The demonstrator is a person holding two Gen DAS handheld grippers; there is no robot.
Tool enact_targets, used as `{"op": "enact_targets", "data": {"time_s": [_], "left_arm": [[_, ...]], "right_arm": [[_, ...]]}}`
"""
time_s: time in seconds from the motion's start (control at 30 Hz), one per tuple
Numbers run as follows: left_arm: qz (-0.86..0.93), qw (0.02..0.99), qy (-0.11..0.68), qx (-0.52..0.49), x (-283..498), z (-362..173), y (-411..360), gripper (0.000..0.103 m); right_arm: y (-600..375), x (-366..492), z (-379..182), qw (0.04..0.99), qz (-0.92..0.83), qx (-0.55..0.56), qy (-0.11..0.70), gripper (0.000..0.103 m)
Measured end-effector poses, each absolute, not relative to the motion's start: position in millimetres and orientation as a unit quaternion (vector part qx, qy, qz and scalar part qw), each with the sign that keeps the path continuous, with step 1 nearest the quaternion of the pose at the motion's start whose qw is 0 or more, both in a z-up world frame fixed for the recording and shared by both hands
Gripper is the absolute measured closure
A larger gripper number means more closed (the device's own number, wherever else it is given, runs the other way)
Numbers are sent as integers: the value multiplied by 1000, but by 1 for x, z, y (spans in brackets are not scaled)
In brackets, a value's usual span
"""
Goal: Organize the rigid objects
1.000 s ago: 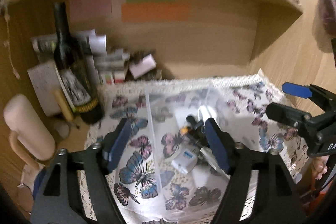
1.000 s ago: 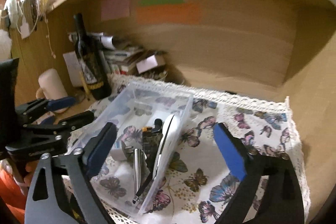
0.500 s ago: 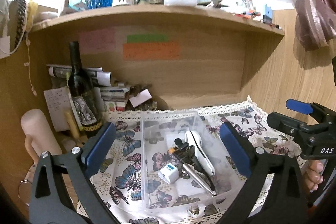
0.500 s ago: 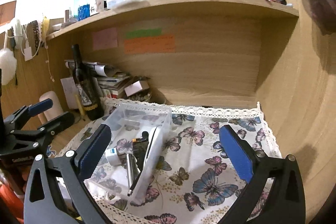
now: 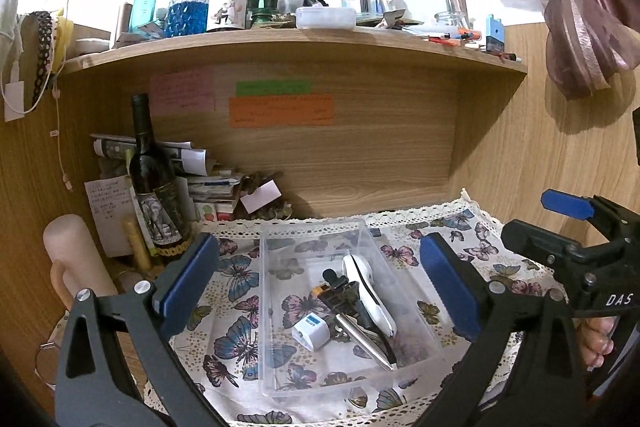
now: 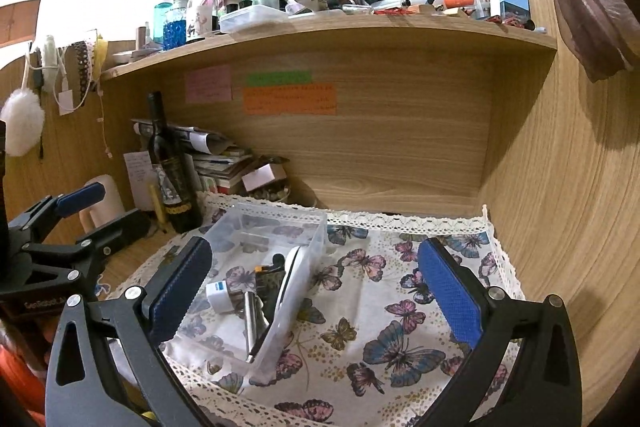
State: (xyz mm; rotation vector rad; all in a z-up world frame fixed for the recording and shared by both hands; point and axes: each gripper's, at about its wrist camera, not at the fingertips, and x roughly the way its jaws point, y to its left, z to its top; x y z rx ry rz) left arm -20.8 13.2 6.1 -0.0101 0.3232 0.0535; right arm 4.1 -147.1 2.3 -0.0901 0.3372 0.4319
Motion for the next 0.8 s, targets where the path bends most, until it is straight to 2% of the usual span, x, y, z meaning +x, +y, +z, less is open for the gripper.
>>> {"op": "enact_targets", "data": {"time_s": [0.8], "left_arm": [[22, 988, 156, -6, -22, 8, 9, 1]], "right_arm": [[-148, 3, 5, 963, 212, -46, 161, 0]]}}
